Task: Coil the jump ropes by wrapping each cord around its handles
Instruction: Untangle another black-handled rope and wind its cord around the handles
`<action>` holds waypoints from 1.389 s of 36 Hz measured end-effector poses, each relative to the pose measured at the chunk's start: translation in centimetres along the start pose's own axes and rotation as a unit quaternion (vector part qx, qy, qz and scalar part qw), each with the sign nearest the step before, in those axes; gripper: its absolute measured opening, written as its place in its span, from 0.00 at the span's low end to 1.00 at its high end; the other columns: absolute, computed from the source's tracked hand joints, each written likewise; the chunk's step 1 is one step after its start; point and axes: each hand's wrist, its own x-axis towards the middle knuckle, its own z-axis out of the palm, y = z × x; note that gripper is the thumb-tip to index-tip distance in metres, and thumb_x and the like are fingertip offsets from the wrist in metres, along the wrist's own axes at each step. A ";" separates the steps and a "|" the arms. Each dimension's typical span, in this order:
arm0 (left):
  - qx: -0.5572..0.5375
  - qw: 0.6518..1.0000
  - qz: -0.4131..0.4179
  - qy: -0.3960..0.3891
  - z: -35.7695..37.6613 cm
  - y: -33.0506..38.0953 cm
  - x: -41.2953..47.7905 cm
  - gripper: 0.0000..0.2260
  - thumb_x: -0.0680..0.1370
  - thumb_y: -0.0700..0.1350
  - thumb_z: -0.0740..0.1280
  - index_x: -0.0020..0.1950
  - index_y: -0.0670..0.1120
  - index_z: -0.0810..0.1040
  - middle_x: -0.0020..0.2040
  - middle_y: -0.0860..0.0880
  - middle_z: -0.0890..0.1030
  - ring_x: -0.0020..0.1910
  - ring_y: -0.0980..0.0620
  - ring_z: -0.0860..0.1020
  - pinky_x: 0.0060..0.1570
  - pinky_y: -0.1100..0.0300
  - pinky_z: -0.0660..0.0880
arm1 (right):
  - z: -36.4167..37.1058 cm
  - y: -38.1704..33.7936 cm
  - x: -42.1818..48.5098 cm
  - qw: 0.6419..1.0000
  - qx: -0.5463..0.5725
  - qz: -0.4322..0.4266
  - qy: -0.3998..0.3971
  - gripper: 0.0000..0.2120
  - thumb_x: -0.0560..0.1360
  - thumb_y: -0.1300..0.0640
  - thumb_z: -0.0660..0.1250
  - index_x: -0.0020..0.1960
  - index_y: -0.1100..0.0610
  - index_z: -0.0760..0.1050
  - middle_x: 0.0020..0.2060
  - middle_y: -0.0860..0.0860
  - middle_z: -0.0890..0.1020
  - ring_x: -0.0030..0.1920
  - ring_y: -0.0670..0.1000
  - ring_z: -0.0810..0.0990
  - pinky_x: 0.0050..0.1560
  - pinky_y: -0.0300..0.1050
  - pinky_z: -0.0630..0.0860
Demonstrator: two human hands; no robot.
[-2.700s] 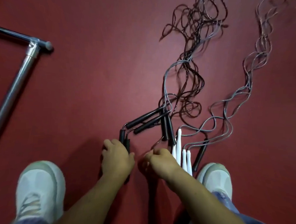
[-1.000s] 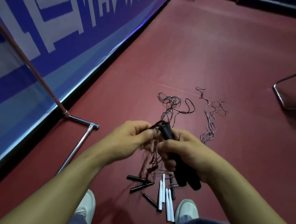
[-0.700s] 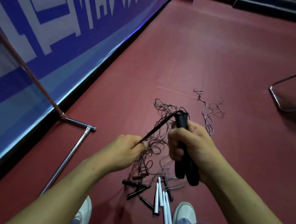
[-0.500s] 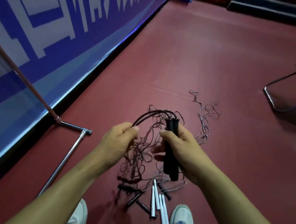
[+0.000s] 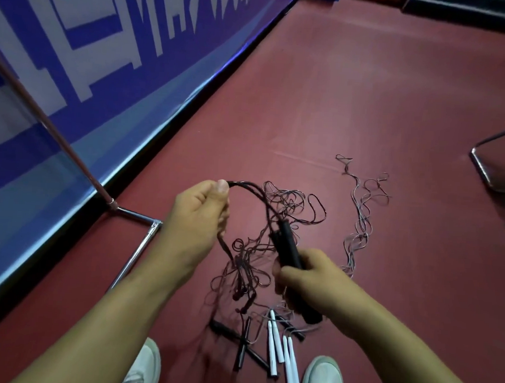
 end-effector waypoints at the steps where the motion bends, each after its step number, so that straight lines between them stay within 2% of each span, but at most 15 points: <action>1: -0.003 1.000 -0.007 -0.009 0.1 -0.1 -0.1 0.18 0.86 0.48 0.57 0.39 0.41 0.69 0.29 0.50 0.66 0.31 0.50 0.65 0.35 0.54 0.68 | 0.2 0.0 0.2 0.999 0.045 -0.008 0.012 0.02 0.78 0.65 0.65 0.50 0.63 0.75 0.35 0.56 0.81 0.30 0.54 0.76 0.32 0.46 0.74; 6: -0.033 0.996 -0.051 -0.063 0.8 -0.5 -0.3 0.17 0.86 0.48 0.57 0.41 0.41 0.71 0.30 0.51 0.67 0.32 0.49 0.65 0.37 0.53 0.67 | 0.7 -0.6 0.8 0.982 0.173 -0.063 0.036 0.03 0.78 0.66 0.68 0.49 0.61 0.75 0.35 0.57 0.78 0.29 0.54 0.74 0.31 0.45 0.72; 11: -0.099 0.986 -0.066 -0.114 2.0 -0.1 -1.0 0.17 0.86 0.49 0.58 0.41 0.43 0.75 0.33 0.48 0.69 0.34 0.49 0.69 0.43 0.49 0.68 | 1.2 -0.8 1.4 0.979 0.169 -0.112 0.020 0.18 0.72 0.63 0.78 0.59 0.55 0.78 0.43 0.47 0.83 0.33 0.42 0.78 0.35 0.39 0.74; 13: -0.121 0.983 -0.044 -0.130 2.5 0.2 -1.2 0.16 0.83 0.51 0.61 0.40 0.43 0.76 0.36 0.43 0.73 0.38 0.46 0.72 0.44 0.51 0.72 | 1.5 -1.0 1.4 0.979 0.162 -0.122 -0.026 0.14 0.72 0.64 0.77 0.56 0.55 0.80 0.36 0.42 0.81 0.32 0.40 0.77 0.35 0.37 0.73; 16: -0.124 0.983 -0.025 -0.131 2.9 0.6 -1.4 0.16 0.81 0.51 0.65 0.40 0.41 0.78 0.43 0.41 0.78 0.42 0.48 0.77 0.43 0.57 0.76 | 2.0 -1.4 1.5 0.984 0.143 -0.106 -0.008 0.05 0.76 0.60 0.75 0.44 0.52 0.81 0.31 0.47 0.81 0.29 0.48 0.74 0.32 0.43 0.70; 18: -0.097 0.986 -0.002 -0.134 2.6 0.1 -1.2 0.13 0.81 0.49 0.65 0.45 0.44 0.83 0.52 0.44 0.81 0.53 0.49 0.80 0.53 0.53 0.78 | 1.7 -1.7 1.8 0.979 0.181 -0.083 0.030 0.06 0.78 0.60 0.71 0.43 0.58 0.77 0.31 0.55 0.78 0.28 0.52 0.71 0.30 0.44 0.68; 20: -0.046 0.992 0.008 -0.115 1.7 -0.8 -0.4 0.12 0.78 0.44 0.62 0.56 0.49 0.84 0.61 0.48 0.80 0.63 0.52 0.78 0.62 0.55 0.74 | 1.1 -2.3 1.9 0.957 0.282 -0.066 0.026 0.11 0.79 0.61 0.68 0.40 0.58 0.71 0.29 0.54 0.71 0.25 0.50 0.68 0.28 0.43 0.65; 22: -0.022 0.994 -0.034 -0.098 1.0 -1.8 0.4 0.23 0.70 0.41 0.60 0.62 0.52 0.80 0.64 0.50 0.78 0.63 0.54 0.75 0.60 0.58 0.71 | 0.2 -3.0 1.9 0.905 0.422 -0.054 -0.008 0.12 0.77 0.57 0.67 0.38 0.54 0.67 0.27 0.50 0.66 0.23 0.47 0.65 0.26 0.40 0.63; 24: 0.015 0.977 -0.090 -0.192 1.3 -2.9 0.4 0.27 0.67 0.39 0.62 0.64 0.57 0.77 0.63 0.54 0.79 0.59 0.55 0.75 0.57 0.59 0.73 | -0.5 -3.5 1.8 0.845 0.531 -0.040 -0.042 0.12 0.76 0.55 0.66 0.37 0.53 0.67 0.26 0.47 0.64 0.22 0.45 0.63 0.24 0.38 0.62; 27: 0.122 0.919 -0.108 -0.359 3.3 -4.1 -1.1 0.18 0.76 0.36 0.66 0.60 0.56 0.79 0.57 0.49 0.83 0.51 0.57 0.76 0.56 0.56 0.77 | -1.2 -4.0 1.6 0.809 0.582 -0.038 -0.077 0.12 0.78 0.53 0.64 0.36 0.54 0.69 0.26 0.46 0.64 0.21 0.44 0.64 0.23 0.38 0.63; 30: 0.209 0.934 -0.082 -0.277 3.9 -4.7 -0.1 0.06 0.83 0.41 0.65 0.48 0.45 0.81 0.42 0.48 0.83 0.42 0.54 0.79 0.53 0.53 0.78 | -2.3 -3.5 1.4 0.830 0.555 -0.039 -0.036 0.12 0.78 0.54 0.64 0.37 0.53 0.69 0.26 0.47 0.65 0.22 0.44 0.65 0.24 0.39 0.64; 34: 0.208 0.975 -0.006 -0.075 3.3 -2.9 1.4 0.09 0.77 0.42 0.74 0.38 0.48 0.80 0.31 0.51 0.79 0.31 0.54 0.75 0.34 0.62 0.73 | -4.5 -1.2 0.8 0.946 0.308 -0.054 0.080 0.11 0.74 0.59 0.72 0.39 0.56 0.71 0.28 0.51 0.67 0.25 0.49 0.66 0.27 0.43 0.66; 38: 0.143 0.977 0.008 -0.158 5.2 -0.4 -0.1 0.10 0.75 0.32 0.70 0.44 0.48 0.79 0.30 0.51 0.75 0.29 0.59 0.69 0.32 0.66 0.69 | -4.8 -0.2 0.0 0.994 0.106 -0.023 -0.008 0.11 0.73 0.55 0.78 0.44 0.60 0.78 0.31 0.55 0.72 0.27 0.52 0.68 0.28 0.44 0.67; 43: 0.082 0.968 -0.045 -0.232 5.5 -0.8 0.3 0.23 0.65 0.35 0.62 0.56 0.55 0.73 0.43 0.49 0.78 0.41 0.53 0.76 0.39 0.51 0.74 | -4.3 -0.7 -0.6 0.979 0.159 0.003 -0.128 0.09 0.69 0.56 0.75 0.38 0.58 0.77 0.24 0.53 0.68 0.24 0.51 0.65 0.26 0.41 0.63; 50: 0.166 0.955 -0.089 -0.229 3.7 -4.2 0.5 0.15 0.68 0.36 0.64 0.42 0.57 0.69 0.42 0.42 0.77 0.42 0.52 0.76 0.44 0.55 0.73 | -6.2 -1.4 -1.1 0.884 0.419 -0.125 -0.169 0.15 0.65 0.53 0.78 0.34 0.59 0.74 0.21 0.48 0.65 0.21 0.47 0.65 0.26 0.40 0.56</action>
